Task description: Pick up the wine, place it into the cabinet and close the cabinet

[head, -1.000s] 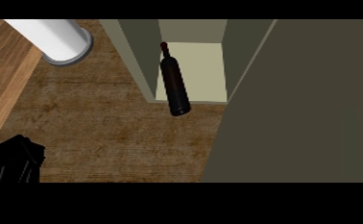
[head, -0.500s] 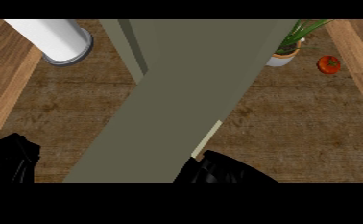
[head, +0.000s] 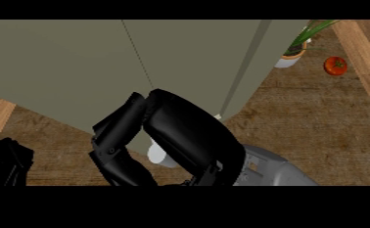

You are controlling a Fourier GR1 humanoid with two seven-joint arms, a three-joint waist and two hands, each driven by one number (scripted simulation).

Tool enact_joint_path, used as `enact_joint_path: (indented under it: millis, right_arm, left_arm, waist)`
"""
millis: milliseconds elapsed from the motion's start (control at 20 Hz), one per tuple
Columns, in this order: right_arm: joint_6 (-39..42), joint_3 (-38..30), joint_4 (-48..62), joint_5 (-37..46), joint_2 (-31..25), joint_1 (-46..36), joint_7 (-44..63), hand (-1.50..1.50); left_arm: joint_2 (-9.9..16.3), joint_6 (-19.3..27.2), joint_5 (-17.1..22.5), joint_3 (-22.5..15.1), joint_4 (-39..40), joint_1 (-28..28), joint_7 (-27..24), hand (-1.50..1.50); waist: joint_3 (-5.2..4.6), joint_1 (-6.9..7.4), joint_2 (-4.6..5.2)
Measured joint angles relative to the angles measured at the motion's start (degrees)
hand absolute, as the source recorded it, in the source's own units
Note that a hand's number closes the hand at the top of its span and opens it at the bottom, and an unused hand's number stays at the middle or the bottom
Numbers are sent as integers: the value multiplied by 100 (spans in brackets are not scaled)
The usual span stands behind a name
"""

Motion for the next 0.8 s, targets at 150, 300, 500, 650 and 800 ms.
enact_joint_path:
  millis: [150, 300, 500, 650, 800]
  right_arm:
    - [-154, -119, 418, -213, 12, -299, -201, 150]
    - [-154, -303, 897, -400, 19, -487, -392, 150]
    - [-35, -503, 1459, -600, 23, -540, -676, 150]
    - [122, -599, 1841, -607, 23, -525, -885, 150]
    - [373, -766, 2346, -633, 23, -577, -1158, 150]
  left_arm:
    - [-91, 36, -49, 30, -167, 25, 181, 150]
    - [-193, -37, -156, 67, -132, 57, 187, 150]
    - [-247, -132, -155, 200, -127, -39, 314, 150]
    - [-334, -218, -220, 262, -177, 28, 358, 150]
    - [-408, -372, -303, 323, -72, 80, 298, 150]
  waist:
    - [1, -16, -2]
    - [1, -25, -1]
    - [-1, -39, -2]
    - [2, -42, -11]
    - [9, -38, -26]
